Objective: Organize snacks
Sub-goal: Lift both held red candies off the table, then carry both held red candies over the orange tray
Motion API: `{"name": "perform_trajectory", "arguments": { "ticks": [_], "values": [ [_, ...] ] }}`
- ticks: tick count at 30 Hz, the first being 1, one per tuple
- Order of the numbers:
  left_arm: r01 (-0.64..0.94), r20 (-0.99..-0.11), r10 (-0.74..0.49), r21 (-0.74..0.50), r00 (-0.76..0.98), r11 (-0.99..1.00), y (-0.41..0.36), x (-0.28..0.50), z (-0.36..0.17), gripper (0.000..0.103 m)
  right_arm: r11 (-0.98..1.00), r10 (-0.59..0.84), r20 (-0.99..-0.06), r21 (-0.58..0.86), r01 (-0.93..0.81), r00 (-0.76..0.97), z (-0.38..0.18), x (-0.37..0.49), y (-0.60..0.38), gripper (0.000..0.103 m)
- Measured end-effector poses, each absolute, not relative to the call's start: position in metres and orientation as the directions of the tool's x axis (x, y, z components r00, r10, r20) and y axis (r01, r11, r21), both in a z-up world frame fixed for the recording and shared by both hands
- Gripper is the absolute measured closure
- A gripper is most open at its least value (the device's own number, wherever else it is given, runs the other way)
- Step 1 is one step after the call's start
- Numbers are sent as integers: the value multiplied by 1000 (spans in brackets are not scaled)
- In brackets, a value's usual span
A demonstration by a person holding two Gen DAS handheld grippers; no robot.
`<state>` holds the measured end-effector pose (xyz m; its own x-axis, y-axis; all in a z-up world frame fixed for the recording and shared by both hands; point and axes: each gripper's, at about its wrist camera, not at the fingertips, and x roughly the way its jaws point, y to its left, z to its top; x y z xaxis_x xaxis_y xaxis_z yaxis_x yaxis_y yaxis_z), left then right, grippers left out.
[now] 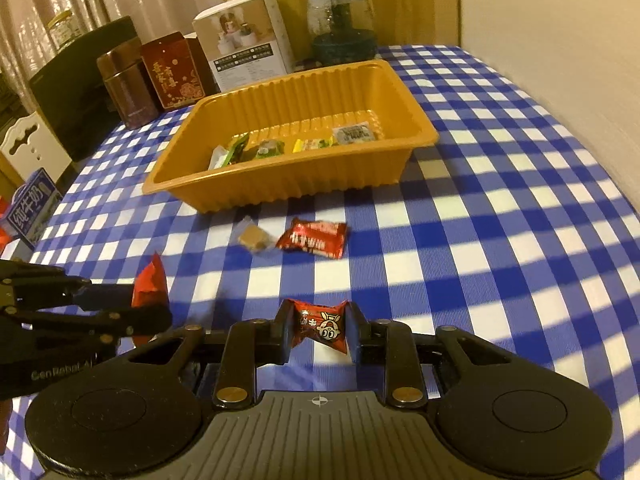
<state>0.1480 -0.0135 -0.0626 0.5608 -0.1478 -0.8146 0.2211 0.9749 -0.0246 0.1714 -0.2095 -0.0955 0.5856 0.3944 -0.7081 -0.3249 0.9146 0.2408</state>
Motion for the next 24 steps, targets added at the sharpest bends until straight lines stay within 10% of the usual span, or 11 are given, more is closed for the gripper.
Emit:
{"name": "perform_trajectory", "arguments": {
  "ticks": [24],
  "values": [
    [71,-795,-109,-82,597,994,-6,122,-24,76,916,390,-691,225,-331,609,-57,139,-209,76]
  ]
}}
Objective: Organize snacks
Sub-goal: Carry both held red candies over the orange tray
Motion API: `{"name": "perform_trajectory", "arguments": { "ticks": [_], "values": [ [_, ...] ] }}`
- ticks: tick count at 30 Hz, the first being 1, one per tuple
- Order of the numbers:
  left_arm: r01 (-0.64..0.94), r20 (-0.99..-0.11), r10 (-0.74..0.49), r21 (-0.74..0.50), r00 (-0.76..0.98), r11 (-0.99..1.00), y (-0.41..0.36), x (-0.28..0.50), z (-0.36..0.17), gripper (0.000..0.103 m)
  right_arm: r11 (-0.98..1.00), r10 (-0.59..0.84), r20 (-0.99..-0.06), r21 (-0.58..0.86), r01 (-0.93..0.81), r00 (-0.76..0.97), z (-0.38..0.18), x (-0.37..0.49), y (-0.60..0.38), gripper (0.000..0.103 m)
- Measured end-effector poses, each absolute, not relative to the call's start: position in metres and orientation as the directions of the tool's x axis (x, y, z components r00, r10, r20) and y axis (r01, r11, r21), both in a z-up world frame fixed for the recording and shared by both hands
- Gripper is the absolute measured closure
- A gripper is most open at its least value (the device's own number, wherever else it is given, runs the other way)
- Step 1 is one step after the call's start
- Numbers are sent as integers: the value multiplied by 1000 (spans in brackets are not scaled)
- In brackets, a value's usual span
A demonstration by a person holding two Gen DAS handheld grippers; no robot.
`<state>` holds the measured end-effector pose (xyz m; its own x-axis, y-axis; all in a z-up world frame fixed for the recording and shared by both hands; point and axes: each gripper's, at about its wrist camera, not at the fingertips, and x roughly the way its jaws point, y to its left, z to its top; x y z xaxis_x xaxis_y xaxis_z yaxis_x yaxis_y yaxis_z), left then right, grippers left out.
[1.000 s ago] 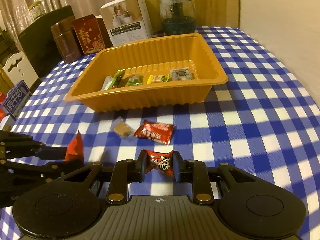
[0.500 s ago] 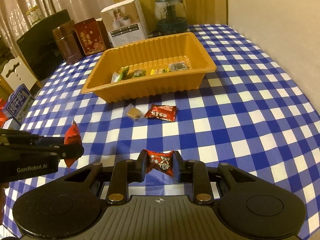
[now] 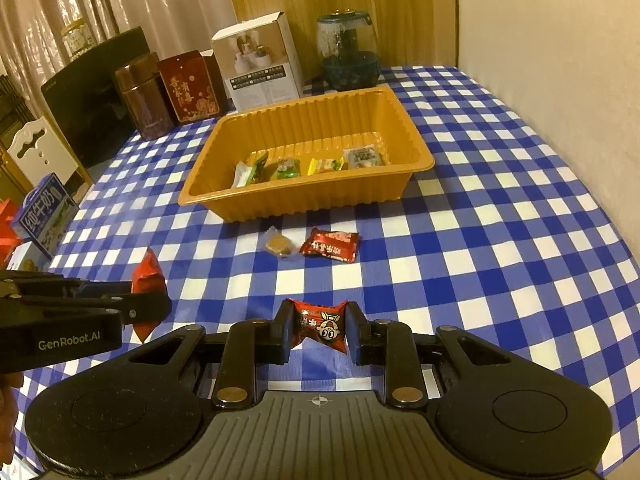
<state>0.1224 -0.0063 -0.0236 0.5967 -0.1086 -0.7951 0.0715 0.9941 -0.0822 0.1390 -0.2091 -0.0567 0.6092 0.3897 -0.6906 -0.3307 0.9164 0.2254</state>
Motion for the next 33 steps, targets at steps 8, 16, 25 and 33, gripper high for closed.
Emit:
{"name": "perform_trajectory", "arguments": {
  "ticks": [8,16,25,33],
  "values": [
    [59,-779,-108,-91,618,994,0,132,-13,76,917,386,-680,210,-340,623,-45,151,-209,76],
    [76,-757,-105,-73,645,994,2,153,1,76,911,394,-658,189,-366,641,-26,175,-201,76],
    [86,-732,-115,-76,672,993,4,183,15,76,908,399,-645,176,-381,652,-10,216,-193,76],
    [68,-710,-110,-87,696,994,11,219,23,76,906,400,-648,172,-388,648,-9,255,-183,76]
  ]
}}
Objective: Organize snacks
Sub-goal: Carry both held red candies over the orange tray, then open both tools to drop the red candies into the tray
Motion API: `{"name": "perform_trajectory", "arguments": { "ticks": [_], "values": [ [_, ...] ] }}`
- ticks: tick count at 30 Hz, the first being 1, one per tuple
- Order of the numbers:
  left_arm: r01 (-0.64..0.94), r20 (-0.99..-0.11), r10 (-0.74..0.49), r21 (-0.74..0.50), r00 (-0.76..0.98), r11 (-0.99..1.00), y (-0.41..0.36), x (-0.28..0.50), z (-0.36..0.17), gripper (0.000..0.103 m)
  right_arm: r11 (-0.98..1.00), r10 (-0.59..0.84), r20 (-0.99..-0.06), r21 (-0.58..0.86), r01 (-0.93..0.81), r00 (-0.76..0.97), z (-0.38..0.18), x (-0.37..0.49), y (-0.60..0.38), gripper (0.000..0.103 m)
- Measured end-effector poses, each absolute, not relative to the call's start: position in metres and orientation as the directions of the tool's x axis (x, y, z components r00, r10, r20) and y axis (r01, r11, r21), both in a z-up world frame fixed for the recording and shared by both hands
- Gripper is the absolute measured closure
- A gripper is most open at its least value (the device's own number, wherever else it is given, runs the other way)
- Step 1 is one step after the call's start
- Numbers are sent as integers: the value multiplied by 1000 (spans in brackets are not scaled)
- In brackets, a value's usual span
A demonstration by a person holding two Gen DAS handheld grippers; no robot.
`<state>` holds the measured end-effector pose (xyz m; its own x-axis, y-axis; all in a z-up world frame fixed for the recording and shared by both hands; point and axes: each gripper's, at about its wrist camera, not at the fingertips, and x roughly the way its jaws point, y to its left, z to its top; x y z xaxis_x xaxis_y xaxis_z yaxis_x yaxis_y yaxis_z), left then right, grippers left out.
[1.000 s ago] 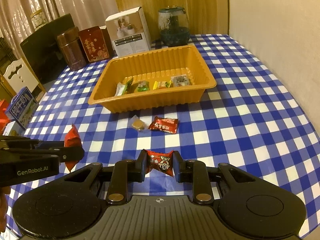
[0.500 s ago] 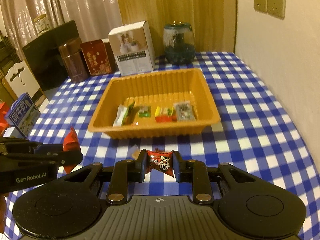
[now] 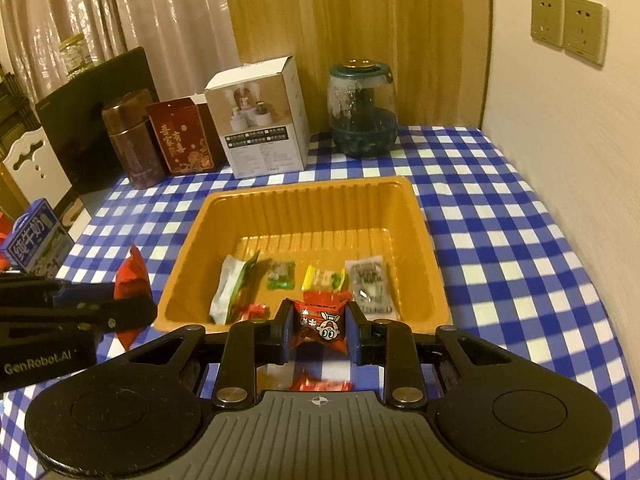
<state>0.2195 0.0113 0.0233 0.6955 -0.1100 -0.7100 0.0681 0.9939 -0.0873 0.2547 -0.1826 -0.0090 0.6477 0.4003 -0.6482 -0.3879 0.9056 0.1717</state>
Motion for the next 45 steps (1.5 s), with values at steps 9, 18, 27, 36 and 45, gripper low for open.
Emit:
{"name": "perform_trajectory", "arguments": {
  "ticks": [9,18,27,36,45],
  "values": [
    [44,-713,-105,-104,693,994,17,259,10,76,906,390,-676,162,-391,625,-22,297,-168,76],
    [22,-731,-101,-117,675,993,22,281,-14,76,902,386,-693,145,-407,609,-37,318,-156,76],
    [21,-714,-98,-116,693,993,18,290,-20,56,903,386,-697,150,-403,604,-44,327,-157,76],
    [26,-710,-96,-108,698,994,21,280,-16,55,904,384,-697,152,-399,605,-45,326,-158,76],
    [18,-710,-81,-96,700,995,24,274,-13,55,901,392,-685,154,-405,613,-39,326,-156,76]
  ]
}}
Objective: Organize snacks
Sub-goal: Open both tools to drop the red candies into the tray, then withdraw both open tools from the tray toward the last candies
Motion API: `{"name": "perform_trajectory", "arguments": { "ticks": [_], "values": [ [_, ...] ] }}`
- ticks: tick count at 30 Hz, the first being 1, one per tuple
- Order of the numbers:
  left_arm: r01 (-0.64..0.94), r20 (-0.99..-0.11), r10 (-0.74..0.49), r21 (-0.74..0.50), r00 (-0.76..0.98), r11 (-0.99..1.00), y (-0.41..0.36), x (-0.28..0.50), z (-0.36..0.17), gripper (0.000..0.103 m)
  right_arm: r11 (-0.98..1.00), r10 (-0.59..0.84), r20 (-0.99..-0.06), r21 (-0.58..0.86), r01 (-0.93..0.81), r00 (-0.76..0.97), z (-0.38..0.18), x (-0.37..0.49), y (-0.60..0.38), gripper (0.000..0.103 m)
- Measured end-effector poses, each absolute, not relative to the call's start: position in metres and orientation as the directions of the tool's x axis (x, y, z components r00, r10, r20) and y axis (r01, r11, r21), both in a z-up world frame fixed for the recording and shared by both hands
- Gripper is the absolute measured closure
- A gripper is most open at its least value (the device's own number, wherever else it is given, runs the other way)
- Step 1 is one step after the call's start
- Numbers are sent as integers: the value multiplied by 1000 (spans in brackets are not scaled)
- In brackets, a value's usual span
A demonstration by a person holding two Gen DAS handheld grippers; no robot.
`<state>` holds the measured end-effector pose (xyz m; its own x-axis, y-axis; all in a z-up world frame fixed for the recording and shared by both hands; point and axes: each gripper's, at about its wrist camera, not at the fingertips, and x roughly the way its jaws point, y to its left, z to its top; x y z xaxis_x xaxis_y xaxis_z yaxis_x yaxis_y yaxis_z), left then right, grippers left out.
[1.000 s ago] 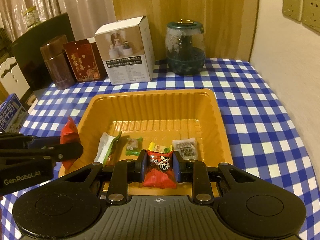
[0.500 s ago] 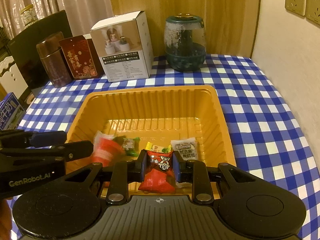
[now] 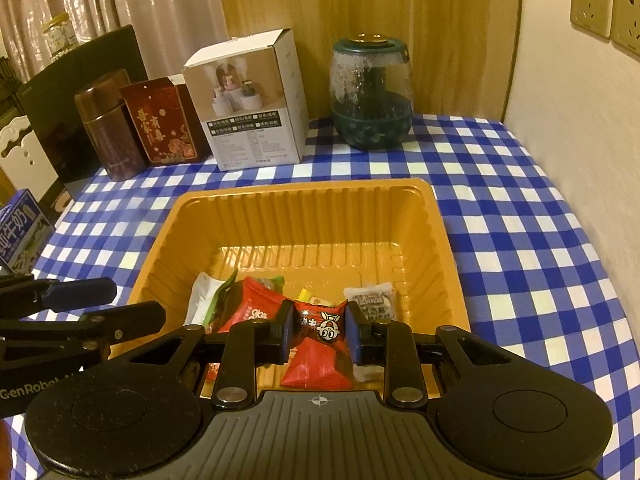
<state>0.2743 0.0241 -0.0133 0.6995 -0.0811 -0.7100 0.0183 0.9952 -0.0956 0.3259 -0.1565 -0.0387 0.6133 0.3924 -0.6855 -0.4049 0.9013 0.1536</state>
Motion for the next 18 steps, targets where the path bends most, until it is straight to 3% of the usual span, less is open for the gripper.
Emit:
{"name": "perform_trajectory", "arguments": {
  "ticks": [11,14,18],
  "values": [
    [12,-708,-76,-95,702,995,26,276,-14,55,885,438,-665,199,-422,605,-39,331,-154,75],
    [11,-708,-75,-95,702,995,26,276,-14,54,888,438,-650,202,-414,621,-38,329,-155,50],
    [8,-709,-76,-99,701,995,28,273,-15,54,888,446,-637,228,-398,629,-37,327,-162,46]
  ]
}}
